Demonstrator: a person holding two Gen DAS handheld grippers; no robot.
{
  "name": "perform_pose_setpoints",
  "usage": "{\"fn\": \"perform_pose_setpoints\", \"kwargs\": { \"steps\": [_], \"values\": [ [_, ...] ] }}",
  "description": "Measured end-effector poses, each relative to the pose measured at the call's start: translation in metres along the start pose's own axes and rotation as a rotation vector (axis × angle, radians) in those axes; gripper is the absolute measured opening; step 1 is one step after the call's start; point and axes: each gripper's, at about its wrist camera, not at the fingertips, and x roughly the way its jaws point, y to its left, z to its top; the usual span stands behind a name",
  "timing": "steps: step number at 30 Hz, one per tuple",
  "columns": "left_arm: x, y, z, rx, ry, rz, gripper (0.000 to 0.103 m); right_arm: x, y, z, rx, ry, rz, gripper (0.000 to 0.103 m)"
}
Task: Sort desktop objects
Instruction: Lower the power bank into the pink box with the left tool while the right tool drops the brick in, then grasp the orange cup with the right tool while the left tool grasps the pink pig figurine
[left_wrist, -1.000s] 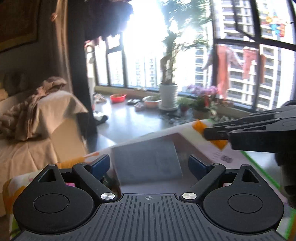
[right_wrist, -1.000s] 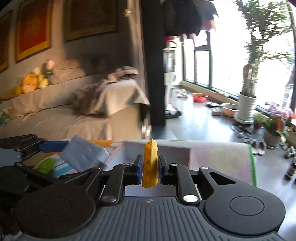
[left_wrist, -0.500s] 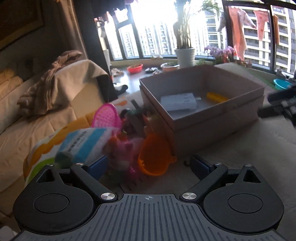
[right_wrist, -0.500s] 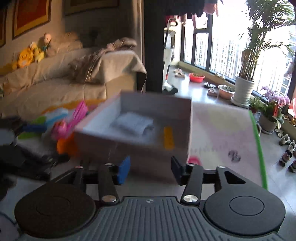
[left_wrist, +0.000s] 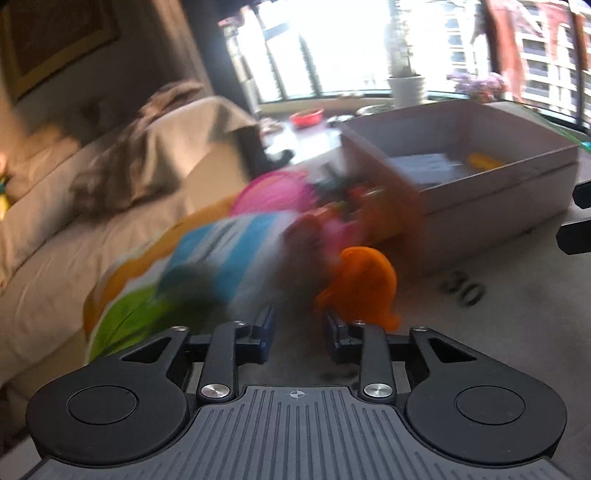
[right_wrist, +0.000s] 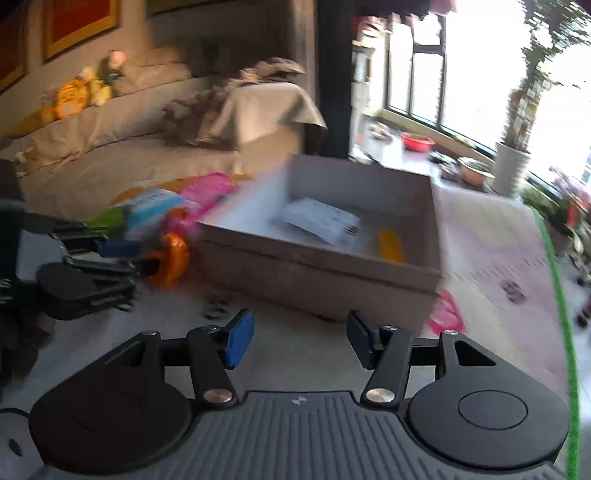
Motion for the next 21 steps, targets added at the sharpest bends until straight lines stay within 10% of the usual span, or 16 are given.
{"fn": "perform_pose_setpoints", "kwargs": {
  "steps": [11,14,21],
  "values": [
    [-0.034,0.08,-0.003,-0.258,-0.016,-0.052,0.082,0.077,0.098,0.032,-0.149,0.06,0.121,0.045],
    [-0.035,0.082,0.0,-0.266,-0.024,-0.072,0.084,0.088,0.092,0.029,-0.084,0.128,0.207,0.024],
    [-0.033,0.088,0.006,-0.297,-0.037,-0.041,0.085,0.055,0.08,0.028,-0.019,0.048,0.265,0.024]
  ]
}}
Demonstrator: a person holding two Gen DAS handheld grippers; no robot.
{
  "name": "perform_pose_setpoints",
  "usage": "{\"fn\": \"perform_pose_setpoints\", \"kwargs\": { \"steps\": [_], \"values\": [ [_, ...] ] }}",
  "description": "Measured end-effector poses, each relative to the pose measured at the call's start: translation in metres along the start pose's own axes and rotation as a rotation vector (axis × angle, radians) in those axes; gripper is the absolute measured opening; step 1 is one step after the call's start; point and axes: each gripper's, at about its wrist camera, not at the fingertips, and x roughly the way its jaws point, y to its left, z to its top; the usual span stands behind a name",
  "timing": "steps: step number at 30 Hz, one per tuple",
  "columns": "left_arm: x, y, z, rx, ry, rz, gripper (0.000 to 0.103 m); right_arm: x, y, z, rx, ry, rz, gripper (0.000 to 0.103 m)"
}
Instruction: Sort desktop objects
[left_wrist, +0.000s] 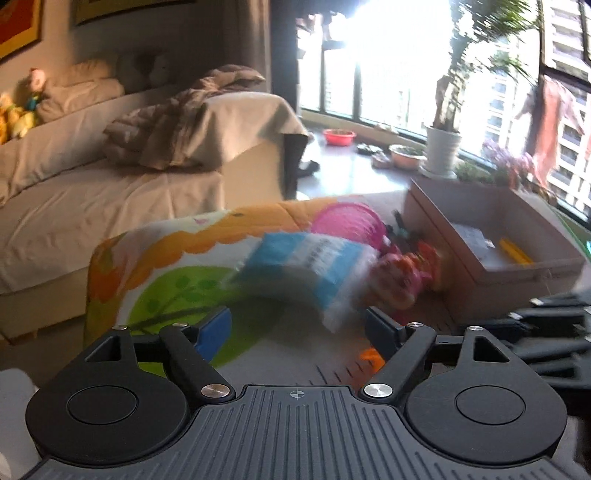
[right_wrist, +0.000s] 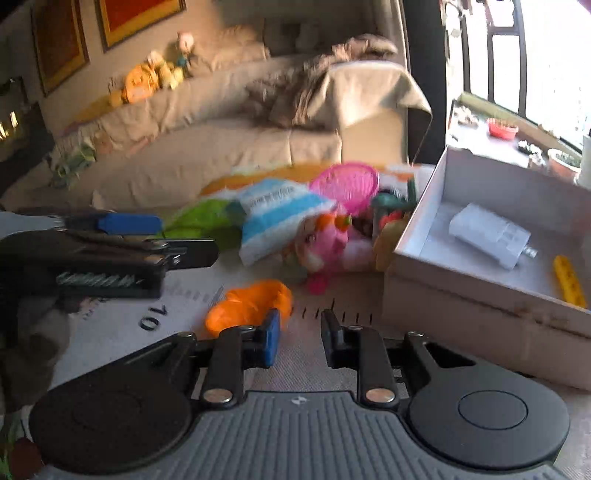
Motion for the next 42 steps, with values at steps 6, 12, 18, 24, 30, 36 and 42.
{"fn": "perform_pose_setpoints", "kwargs": {
  "steps": [6,12,18,24,30,36,42],
  "values": [
    [-0.002,0.006,0.012,-0.045,-0.002,0.039,0.09,0.011,0.01,0.006,0.0,-0.013,-0.02,0.032],
    [-0.007,-0.005,0.007,0.008,-0.016,-0.003,0.093,0.038,0.006,0.005,0.065,0.071,0.05,0.008],
    [0.009,-0.044,-0.001,0.192,-0.035,-0.093,0.092,-0.018,-0.016,-0.015,0.08,0.021,0.023,0.007],
    [0.051,-0.086,0.0,0.332,-0.031,-0.075,0.087,-0.07,-0.063,-0.049,0.145,0.008,-0.189,0.019],
    [0.072,-0.094,0.003,0.322,0.016,-0.059,0.049,-0.092,-0.094,-0.078,0.256,-0.001,-0.294,0.066],
    [0.033,-0.086,-0.021,0.378,0.032,-0.079,0.048,-0.089,-0.106,-0.089,0.31,-0.012,-0.311,0.092],
    [-0.015,-0.082,-0.051,0.332,0.084,-0.178,0.064,-0.086,-0.102,-0.088,0.329,-0.014,-0.286,0.103]
  ]
}}
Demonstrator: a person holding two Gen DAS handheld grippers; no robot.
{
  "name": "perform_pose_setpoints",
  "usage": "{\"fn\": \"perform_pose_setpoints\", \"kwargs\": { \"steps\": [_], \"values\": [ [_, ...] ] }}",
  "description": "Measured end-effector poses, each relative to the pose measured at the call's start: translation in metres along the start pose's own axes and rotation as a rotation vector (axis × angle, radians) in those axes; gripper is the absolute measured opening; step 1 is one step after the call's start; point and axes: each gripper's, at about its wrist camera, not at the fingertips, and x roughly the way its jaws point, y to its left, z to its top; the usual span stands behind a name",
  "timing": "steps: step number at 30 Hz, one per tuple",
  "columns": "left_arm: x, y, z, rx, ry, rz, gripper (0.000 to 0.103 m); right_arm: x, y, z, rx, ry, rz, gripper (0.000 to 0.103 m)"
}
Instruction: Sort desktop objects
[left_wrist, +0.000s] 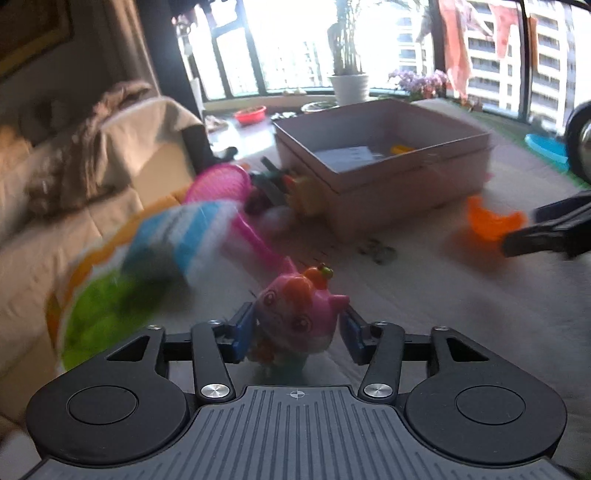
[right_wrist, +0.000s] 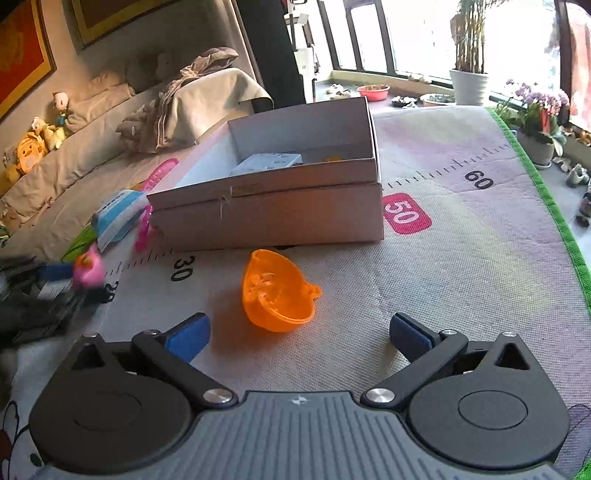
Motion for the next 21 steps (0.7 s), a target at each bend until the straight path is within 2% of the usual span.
{"fn": "perform_pose_setpoints", "kwargs": {
  "steps": [3,7,9,10,13,16,18,21],
  "values": [
    [-0.01,-0.003,-0.004,-0.069,0.013,-0.088,0.081,0.0,0.001,0.001,0.015,0.003,-0.009,0.103],
    [-0.018,-0.013,0.001,-0.065,-0.013,-0.172,0.086,0.001,0.002,0.004,0.002,0.022,-0.01,0.103],
    [-0.02,-0.011,0.007,-0.072,-0.053,-0.165,0.092,0.001,0.005,-0.001,-0.041,0.012,-0.018,0.103],
    [-0.018,-0.007,0.011,-0.086,-0.07,-0.133,0.094,0.001,0.007,-0.005,-0.06,-0.003,-0.028,0.103],
    [0.002,0.016,0.027,-0.178,-0.083,0.068,0.097,0.001,0.018,-0.012,-0.125,-0.014,-0.075,0.103],
    [0.035,0.053,0.051,-0.368,-0.037,0.239,0.1,0.002,0.018,-0.011,-0.124,-0.014,-0.079,0.103],
    [0.056,0.079,0.065,-0.537,-0.008,0.303,0.101,0.002,0.019,-0.012,-0.132,-0.013,-0.086,0.103],
    [0.086,0.104,0.085,-0.667,0.038,0.358,0.101,0.004,0.022,-0.012,-0.148,-0.008,-0.101,0.103]
  ]
}}
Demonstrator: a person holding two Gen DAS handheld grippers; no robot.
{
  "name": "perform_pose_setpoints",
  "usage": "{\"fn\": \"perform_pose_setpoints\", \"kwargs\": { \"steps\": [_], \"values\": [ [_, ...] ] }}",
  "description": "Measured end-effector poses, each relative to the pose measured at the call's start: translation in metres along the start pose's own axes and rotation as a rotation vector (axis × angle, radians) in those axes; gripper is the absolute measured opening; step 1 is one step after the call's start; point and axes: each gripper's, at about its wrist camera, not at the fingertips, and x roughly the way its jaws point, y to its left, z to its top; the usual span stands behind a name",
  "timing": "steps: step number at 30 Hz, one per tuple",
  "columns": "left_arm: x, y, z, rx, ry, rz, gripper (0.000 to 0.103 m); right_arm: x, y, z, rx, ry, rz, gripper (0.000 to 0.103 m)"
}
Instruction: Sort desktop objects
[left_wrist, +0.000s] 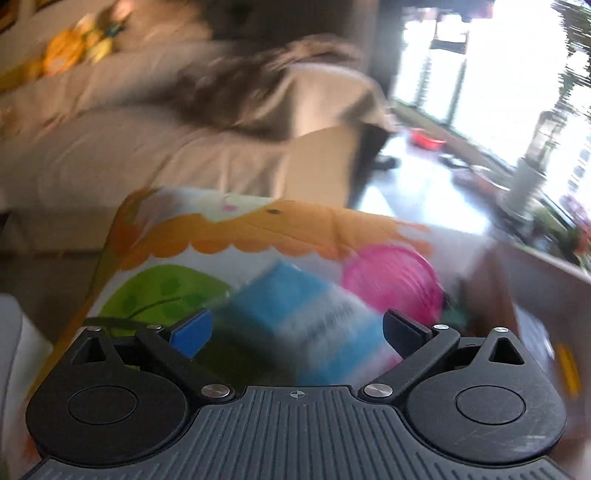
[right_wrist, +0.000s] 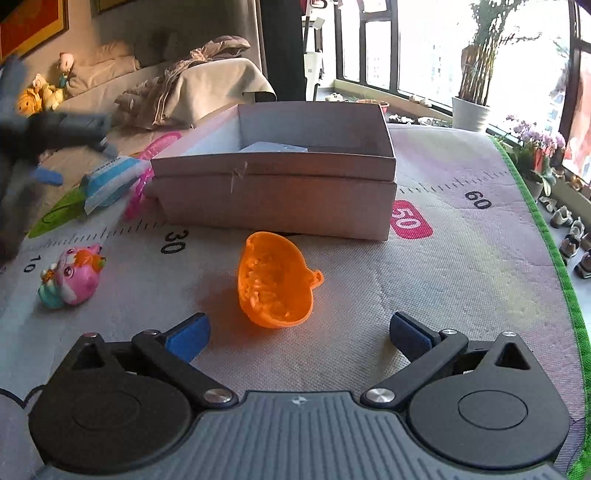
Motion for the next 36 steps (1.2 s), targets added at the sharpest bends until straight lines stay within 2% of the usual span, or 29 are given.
{"fn": "perform_pose_setpoints", "kwargs": {
  "steps": [4,7,8,9,10,12,14,19,23,28,31,32,33,34,36],
  "values": [
    [0.035,-0.015,0.008,0.036,0.066,0.093,0.101,0.0,0.0,0.0,-0.008,0.002,-0.004,0.103],
    [0.037,-0.008,-0.005,0.077,0.097,0.073,0.098,-0.001,-0.004,0.0,0.01,-0.006,0.012,0.103],
    [0.036,-0.003,-0.01,0.087,0.108,0.053,0.084,-0.001,-0.005,0.0,0.014,-0.008,0.015,0.103],
    [0.035,0.003,-0.015,0.094,0.119,0.04,0.075,-0.001,-0.005,0.0,0.015,-0.008,0.016,0.103],
    [0.028,0.007,-0.021,0.114,0.087,0.039,0.071,-0.001,-0.005,0.0,0.014,-0.007,0.015,0.103],
    [0.018,0.015,-0.032,0.142,0.074,0.017,0.065,-0.001,-0.003,0.0,0.006,-0.004,0.007,0.103],
    [0.006,0.023,-0.043,0.169,0.07,-0.011,0.064,-0.001,-0.003,0.001,0.001,-0.001,0.003,0.103],
    [-0.034,0.028,-0.079,0.287,0.081,-0.113,0.066,0.0,-0.001,0.001,-0.007,0.003,-0.005,0.103],
    [-0.064,0.032,-0.106,0.363,0.1,-0.199,0.086,0.002,0.003,0.005,-0.037,0.015,0.001,0.103],
    [-0.091,0.033,-0.128,0.495,0.016,-0.161,0.094,0.007,0.022,0.017,-0.142,-0.016,0.024,0.102],
    [-0.105,0.037,-0.127,0.5,-0.011,-0.169,0.095,0.017,0.031,0.028,-0.174,-0.018,0.04,0.083],
    [-0.109,0.04,-0.124,0.492,-0.02,-0.187,0.095,0.021,0.032,0.032,-0.164,-0.009,0.046,0.072],
    [-0.114,0.043,-0.122,0.486,-0.031,-0.208,0.095,0.025,0.032,0.035,-0.149,0.004,0.053,0.06],
    [-0.119,0.044,-0.121,0.484,-0.039,-0.236,0.096,0.026,0.033,0.037,-0.139,0.006,0.065,0.056],
    [-0.129,0.045,-0.123,0.499,-0.038,-0.318,0.096,0.025,0.035,0.039,-0.145,0.004,0.071,0.037]
  ]
}}
